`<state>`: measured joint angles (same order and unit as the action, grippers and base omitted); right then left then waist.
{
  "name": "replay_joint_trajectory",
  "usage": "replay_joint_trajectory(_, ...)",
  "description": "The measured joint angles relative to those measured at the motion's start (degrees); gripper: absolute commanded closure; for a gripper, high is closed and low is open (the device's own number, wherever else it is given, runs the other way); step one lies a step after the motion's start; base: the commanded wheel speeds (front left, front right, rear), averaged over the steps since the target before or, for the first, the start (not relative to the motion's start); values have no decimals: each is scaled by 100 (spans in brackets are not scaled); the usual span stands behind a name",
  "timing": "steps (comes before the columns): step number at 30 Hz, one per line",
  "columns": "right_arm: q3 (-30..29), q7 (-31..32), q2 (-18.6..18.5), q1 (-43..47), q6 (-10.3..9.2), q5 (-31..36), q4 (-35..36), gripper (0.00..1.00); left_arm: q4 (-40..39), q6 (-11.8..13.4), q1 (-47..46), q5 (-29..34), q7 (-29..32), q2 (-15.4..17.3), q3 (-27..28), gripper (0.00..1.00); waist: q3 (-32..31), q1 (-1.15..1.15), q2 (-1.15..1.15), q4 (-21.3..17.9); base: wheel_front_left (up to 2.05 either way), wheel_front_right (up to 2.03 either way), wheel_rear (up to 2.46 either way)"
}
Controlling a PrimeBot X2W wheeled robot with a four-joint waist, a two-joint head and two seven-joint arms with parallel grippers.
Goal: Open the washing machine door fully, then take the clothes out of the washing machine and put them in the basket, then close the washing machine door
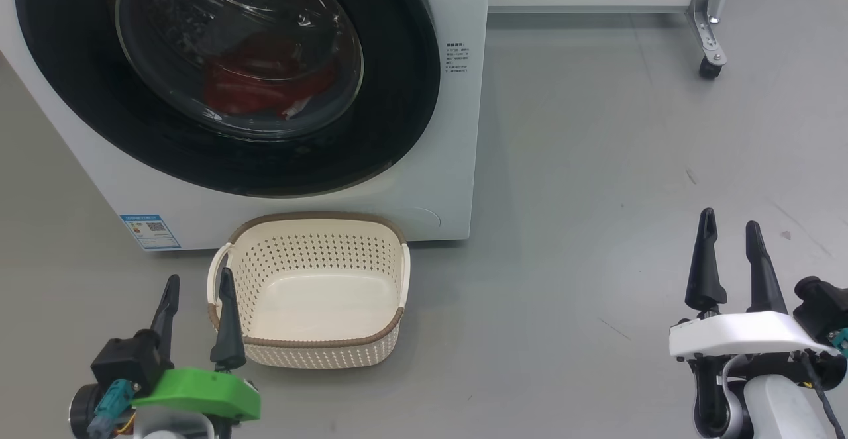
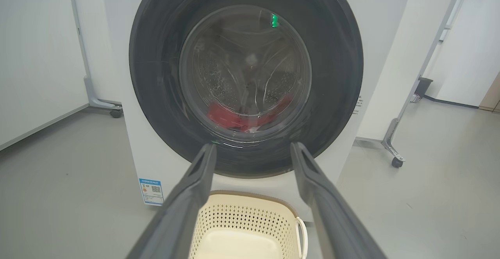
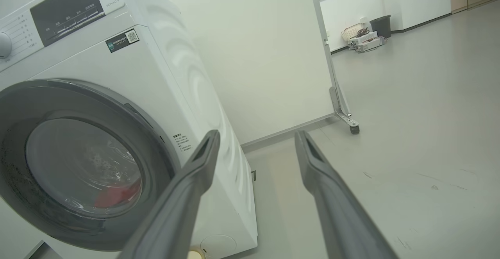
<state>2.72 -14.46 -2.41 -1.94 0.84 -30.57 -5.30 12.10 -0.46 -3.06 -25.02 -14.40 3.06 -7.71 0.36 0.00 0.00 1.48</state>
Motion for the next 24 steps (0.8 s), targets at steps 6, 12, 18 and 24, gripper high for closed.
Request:
replay_joint_trajectory(6, 111, 1, -2, -1, -51, 103, -178, 0, 159, 77, -1, 167, -4, 0, -85, 0, 2, 0, 0, 2, 0, 0, 0)
replay_joint_trajectory(12, 210, 43, -63, -10, -63, 291, -333, 0, 310, 123, -1, 309, -4, 7, -190, 0, -3, 0, 0, 3, 0, 0, 0)
replay_joint_trajectory(18, 334, 96, -138, -55, -115, 497, -471, 0, 439, 145, -4, 389, -4, 14, -260, 0, -13, 0, 0, -2, 0, 0, 0)
replay_joint_trajectory(24, 401, 177, -143, -58, -158, 559, -622, 0, 600, 170, -12, 557, -4, 38, -372, 0, -20, 0, 0, -9, 0, 0, 0)
